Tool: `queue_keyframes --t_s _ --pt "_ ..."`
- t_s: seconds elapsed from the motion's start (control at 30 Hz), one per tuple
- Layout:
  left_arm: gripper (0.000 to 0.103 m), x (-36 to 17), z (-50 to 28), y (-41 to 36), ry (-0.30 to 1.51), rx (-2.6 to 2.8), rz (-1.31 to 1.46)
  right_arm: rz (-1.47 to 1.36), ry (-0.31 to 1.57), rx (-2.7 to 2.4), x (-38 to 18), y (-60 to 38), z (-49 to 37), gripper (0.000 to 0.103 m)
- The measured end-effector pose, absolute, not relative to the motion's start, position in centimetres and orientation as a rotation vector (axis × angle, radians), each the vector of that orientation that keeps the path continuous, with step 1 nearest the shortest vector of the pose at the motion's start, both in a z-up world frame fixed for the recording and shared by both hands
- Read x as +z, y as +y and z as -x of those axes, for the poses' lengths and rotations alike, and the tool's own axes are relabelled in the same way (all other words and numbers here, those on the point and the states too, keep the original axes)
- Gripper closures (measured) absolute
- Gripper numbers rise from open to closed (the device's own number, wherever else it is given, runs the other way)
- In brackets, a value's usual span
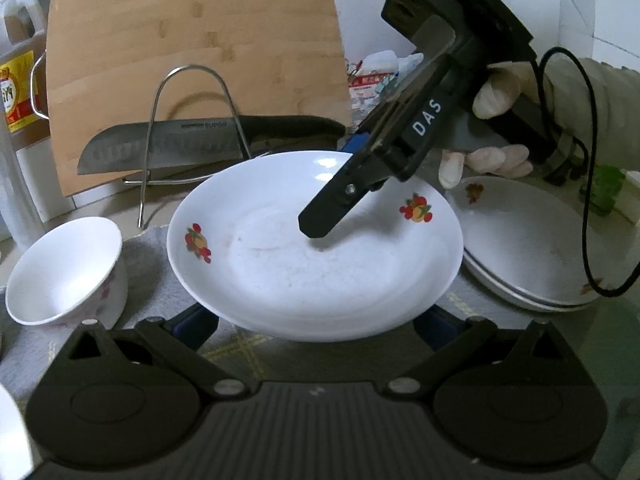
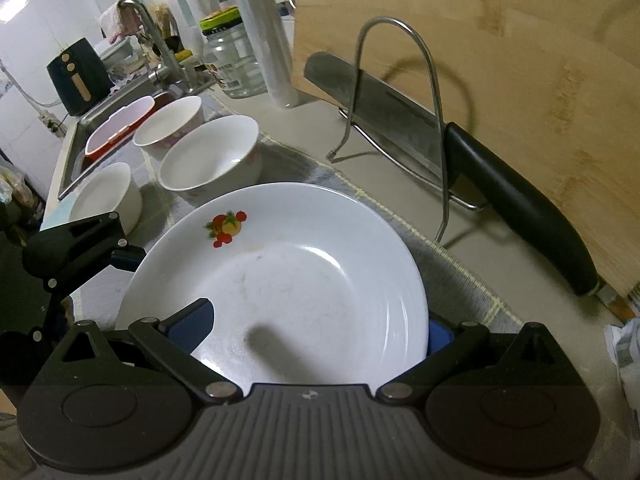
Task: Organize plates and bowls
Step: 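Carry the held plate over the stacked white plates with the right gripper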
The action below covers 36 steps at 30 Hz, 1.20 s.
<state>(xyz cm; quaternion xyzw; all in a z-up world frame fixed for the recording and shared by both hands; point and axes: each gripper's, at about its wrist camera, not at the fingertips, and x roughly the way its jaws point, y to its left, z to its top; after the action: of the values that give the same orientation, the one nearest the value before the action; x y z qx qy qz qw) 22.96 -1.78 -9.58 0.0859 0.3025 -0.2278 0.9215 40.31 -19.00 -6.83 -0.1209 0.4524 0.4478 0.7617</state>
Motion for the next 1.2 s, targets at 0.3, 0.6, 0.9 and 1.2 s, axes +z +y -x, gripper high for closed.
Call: queue_keyframes --t_s 0.3,0.6,0.9,1.2 --pt "0.000 -8.2 -20.0 -2.8 0.613 -0.469 -0.197 0.248 0.954 0.978 -5.2 -20.4 -36.9 0.000" --pt "0.000 -7.4 -17.8 -4.1 0.612 -0.487 -0.217 0.229 0.940 0.965 -4.3 -22.2 -34.0 0.000" --pt "0.000 -6.8 -16.6 -5.8 0.608 -0.532 -0.238 0.203 0.914 0.929 -3.2 -24.9 -31.5 0.000" --pt "0.000 -6.6 -16.2 -8.2 0.609 -0.599 -0.256 0.160 0.912 0.866 -3.1 -28.5 -29.5 0.000"
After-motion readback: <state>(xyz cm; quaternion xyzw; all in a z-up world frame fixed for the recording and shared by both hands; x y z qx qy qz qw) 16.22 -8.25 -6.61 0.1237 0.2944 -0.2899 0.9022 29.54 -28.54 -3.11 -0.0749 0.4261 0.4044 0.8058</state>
